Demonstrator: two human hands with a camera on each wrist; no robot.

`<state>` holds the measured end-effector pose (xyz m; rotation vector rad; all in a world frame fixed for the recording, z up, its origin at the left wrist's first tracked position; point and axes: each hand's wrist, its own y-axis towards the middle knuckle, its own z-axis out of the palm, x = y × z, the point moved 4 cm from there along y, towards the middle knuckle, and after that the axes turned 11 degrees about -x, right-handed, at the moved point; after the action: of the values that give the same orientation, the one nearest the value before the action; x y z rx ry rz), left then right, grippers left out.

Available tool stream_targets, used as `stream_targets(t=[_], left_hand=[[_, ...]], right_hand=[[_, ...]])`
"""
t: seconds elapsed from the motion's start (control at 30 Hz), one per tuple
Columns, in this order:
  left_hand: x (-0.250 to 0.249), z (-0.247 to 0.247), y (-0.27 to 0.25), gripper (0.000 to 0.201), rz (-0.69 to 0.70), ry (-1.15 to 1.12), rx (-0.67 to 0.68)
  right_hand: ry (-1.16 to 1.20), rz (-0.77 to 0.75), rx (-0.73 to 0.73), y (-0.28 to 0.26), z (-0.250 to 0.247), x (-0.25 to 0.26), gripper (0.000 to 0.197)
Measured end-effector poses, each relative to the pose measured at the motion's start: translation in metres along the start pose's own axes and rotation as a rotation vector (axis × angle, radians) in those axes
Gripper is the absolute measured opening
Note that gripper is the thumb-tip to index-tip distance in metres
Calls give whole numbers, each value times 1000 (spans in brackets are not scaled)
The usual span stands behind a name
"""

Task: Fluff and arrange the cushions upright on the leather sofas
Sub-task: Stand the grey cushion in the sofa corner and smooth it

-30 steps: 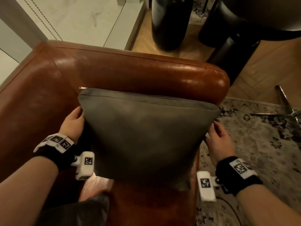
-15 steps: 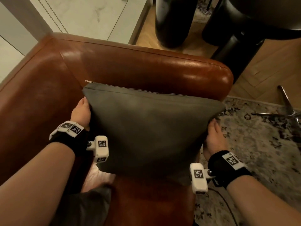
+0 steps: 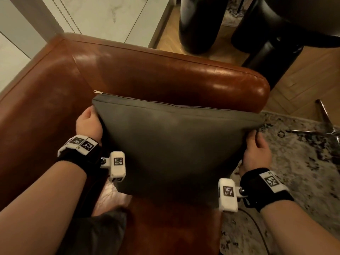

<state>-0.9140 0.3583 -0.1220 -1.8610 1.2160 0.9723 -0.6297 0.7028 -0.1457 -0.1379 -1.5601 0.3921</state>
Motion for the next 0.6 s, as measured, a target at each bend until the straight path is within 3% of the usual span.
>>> stream_targets(t=[0.07, 0.17, 0.23, 0.37, 0.43, 0.5, 0.6], left_hand=[[-4, -3, 4, 34, -26, -26, -64], [-4, -6, 5, 19, -27, -69, -105], [-3, -7, -5, 33, -50, -59, -15], [33, -11, -48, 57, -202, 136, 134], [47, -6, -62, 49, -165, 100, 186], [52, -1, -59, 29, -112, -34, 156], [49, 1, -42, 33, -156, -95, 25]], right_hand=[[62, -24, -8, -1, 1, 10, 53], [53, -22, -28, -5, 1, 16, 60], [21, 76, -10, -11, 0, 10, 63], [76, 364, -37, -30, -17, -28, 35], [98, 439, -97, -35, -22, -45, 37], [114, 412, -110, -40, -20, -45, 33], [-19, 220, -91, -38, -18, -31, 24]])
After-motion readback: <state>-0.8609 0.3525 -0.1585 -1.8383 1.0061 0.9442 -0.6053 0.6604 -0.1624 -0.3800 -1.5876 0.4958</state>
